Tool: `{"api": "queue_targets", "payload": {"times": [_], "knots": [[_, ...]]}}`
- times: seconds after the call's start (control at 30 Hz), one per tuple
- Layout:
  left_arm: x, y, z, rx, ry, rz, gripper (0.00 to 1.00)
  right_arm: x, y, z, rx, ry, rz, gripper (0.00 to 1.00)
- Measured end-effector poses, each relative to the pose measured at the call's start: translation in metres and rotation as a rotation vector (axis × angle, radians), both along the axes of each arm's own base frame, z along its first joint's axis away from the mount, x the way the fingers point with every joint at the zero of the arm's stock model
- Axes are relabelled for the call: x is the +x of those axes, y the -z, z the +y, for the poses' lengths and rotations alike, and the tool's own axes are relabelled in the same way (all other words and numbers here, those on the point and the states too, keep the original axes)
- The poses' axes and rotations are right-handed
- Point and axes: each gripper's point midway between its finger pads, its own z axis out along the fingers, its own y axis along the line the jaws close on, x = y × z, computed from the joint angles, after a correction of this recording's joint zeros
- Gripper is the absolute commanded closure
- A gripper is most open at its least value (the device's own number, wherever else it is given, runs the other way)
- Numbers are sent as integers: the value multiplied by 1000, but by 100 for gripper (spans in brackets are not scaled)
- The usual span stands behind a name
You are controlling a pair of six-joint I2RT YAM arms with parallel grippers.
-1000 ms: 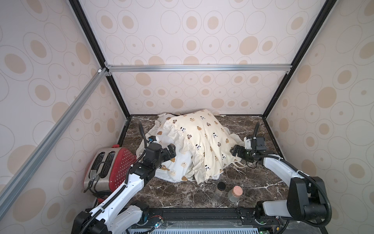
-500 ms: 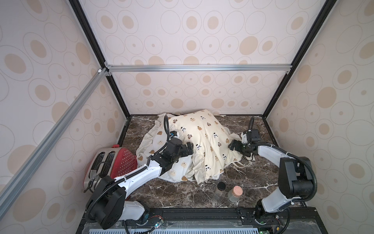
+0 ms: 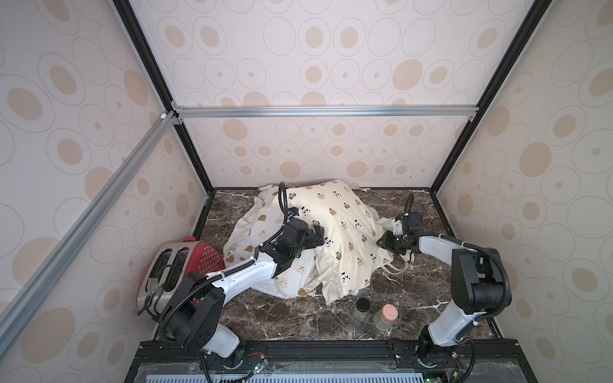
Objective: Zip up pillowcases
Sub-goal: Adjust the pillowcase at the center of the board.
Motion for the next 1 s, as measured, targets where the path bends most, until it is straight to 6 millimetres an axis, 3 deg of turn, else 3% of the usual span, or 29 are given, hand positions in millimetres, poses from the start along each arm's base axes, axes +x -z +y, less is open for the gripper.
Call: {"api": "queue_targets", "payload": {"times": [0.17, 0.4, 0.7, 0.83, 0.93, 1.0], "knots": [[18, -4, -17, 17, 23, -18, 1, -3, -4, -5, 30, 18, -11, 99], [55, -17, -64, 12, 85, -58, 1, -13, -30, -15, 50, 73, -62, 100], [110, -30, -126, 8, 154, -120, 1, -33, -73, -57, -26, 262, -118, 100], [123, -31, -138, 29, 170, -131, 1, -40, -83, -64, -43, 309, -150, 93], [122, -27, -134, 64, 162, -120, 1, -43, -72, -67, -60, 320, -114, 89], [120, -25, -128, 88, 148, -114, 1, -46, -65, -68, -72, 318, -90, 80]]}}
